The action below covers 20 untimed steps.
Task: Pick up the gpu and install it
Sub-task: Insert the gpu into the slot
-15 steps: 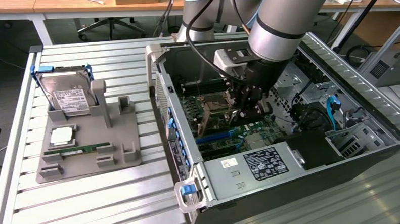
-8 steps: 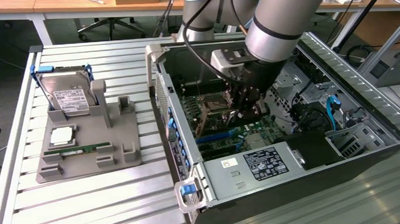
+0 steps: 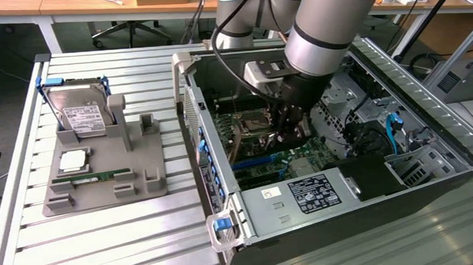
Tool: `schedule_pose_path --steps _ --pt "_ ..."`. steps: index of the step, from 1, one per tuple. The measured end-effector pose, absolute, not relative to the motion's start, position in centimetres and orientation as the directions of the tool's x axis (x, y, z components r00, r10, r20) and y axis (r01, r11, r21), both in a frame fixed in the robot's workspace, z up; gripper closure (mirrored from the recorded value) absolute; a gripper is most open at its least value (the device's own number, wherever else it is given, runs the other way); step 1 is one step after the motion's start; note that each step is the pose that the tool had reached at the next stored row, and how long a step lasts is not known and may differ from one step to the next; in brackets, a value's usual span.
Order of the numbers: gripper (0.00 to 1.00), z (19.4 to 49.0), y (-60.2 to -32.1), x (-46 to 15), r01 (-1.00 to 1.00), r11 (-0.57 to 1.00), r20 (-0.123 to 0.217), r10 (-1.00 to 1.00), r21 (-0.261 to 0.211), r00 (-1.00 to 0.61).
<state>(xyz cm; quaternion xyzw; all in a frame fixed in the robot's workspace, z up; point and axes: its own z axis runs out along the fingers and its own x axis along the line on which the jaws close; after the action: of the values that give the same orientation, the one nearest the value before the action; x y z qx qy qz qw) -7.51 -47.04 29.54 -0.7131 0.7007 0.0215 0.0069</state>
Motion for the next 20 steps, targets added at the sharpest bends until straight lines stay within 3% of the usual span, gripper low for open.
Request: schedule_pose_path --steps 6,20 --pt "0.73 29.2 -46.5 -7.7 -0.999 0.028 -0.007 -1.000 0.020 -0.028" --pt "0.73 27.4 -45.8 -10.0 -0.999 0.035 0.007 -0.999 0.020 -0.035"
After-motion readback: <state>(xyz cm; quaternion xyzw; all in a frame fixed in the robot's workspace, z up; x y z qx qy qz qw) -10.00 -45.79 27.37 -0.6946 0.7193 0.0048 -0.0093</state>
